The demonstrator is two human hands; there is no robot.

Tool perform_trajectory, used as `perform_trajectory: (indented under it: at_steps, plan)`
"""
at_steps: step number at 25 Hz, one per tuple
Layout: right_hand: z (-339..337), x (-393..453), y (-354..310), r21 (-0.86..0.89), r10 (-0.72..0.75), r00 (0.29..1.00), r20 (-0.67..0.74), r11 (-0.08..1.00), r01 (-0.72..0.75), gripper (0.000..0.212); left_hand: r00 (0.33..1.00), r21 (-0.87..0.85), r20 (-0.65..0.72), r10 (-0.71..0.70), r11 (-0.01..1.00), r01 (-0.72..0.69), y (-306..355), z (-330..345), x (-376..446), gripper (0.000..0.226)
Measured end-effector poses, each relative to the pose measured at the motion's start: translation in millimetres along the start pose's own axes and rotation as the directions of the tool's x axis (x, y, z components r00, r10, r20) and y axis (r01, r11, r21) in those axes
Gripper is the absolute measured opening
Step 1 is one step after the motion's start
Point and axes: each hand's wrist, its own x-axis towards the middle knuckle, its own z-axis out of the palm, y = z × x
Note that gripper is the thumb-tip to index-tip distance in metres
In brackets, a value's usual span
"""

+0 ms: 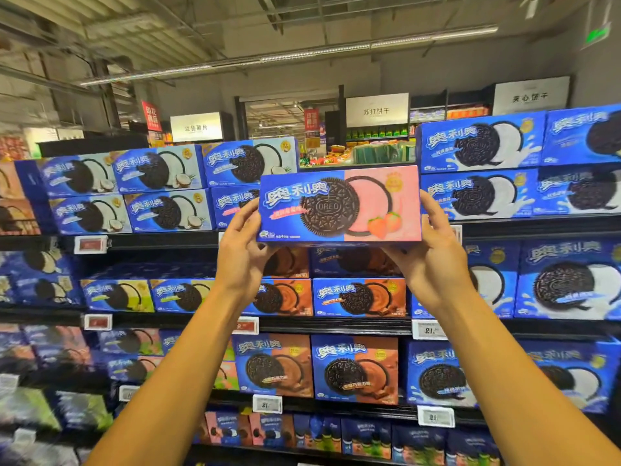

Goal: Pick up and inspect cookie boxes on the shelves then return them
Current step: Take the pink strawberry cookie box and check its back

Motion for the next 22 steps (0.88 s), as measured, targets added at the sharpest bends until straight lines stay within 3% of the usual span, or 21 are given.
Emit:
perform_trajectory:
  at_steps: [4,12,18,22]
  plan:
    - [-6,6,13,0.026,0.036,0.999,-0.017,0.999,-0.035,0.047,1.0,0.059,-0.007,0.027,0.998,-0.026,7,-1,-5,0.017]
    - [6,11,-1,0.055,0.079,0.997,0.006,0.995,-0.079,0.026,0.998,0.252,-0.055,0.008,0.968,0.006,22,2,-8,0.033]
    - [13,14,-7,0.062,0.12,0.992,-0.034,0.991,-0.117,0.024,0.995,0.228,-0.097,-0.005,0.973,0.027,28,6,-2,0.028]
    - [4,18,-8,-0.017,0.135,0.991,0.003,0.991,-0.135,0.033,1.0,0.14,-0.02,0.007,0.99,-0.004,23,1,-1,0.026]
